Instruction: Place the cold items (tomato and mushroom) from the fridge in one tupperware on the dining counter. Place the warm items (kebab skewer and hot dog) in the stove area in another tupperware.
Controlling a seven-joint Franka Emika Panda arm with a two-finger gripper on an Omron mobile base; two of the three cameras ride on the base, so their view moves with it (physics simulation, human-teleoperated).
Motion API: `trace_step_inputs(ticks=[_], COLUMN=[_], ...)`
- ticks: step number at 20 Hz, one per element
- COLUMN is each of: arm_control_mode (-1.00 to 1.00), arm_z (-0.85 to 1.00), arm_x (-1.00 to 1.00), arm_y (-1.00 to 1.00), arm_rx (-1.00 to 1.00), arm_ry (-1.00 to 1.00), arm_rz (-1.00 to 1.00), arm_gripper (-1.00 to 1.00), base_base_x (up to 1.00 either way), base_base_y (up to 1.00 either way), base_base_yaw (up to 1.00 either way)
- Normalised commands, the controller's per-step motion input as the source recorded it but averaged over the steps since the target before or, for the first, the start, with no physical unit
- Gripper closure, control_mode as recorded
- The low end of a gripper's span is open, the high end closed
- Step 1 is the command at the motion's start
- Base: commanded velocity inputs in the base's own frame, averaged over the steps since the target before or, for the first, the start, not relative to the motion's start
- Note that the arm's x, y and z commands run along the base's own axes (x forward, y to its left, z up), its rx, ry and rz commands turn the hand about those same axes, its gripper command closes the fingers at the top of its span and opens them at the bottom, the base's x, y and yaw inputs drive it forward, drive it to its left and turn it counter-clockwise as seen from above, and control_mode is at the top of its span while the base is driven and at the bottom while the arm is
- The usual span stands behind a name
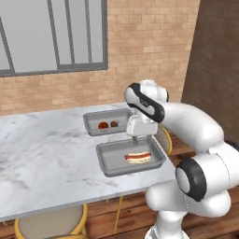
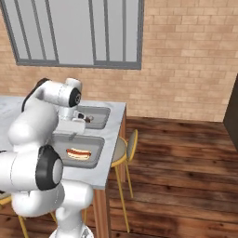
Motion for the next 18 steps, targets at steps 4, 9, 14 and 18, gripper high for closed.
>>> trace_step_inputs(ticks=[4,9,14,18], arm_control_mode=[-1.00,-1.00,-1.00,-1.00], arm_z=[0.31,0.42,0.37,0.02], arm_x=[-1.00,-0.89,-0.27,-0.12], arm_y=[0.00,0.00,0.00,0.00], arm_rx=[-0.04,-0.22,-0.43,-0.31], arm_ry=[-0.19,-0.40,-0.19,-0.04], arm_rz=[-0.49,-0.43,-0.25,-0.30], arm_gripper=[-1.00,-1.00,-1.00,-1.00], base_base_x=[0.00,0.00,0.00,0.00], base_base_y=[0.00,0.00,0.00,0.00], base_base_yaw=[0.00,0.00,0.00,0.00])
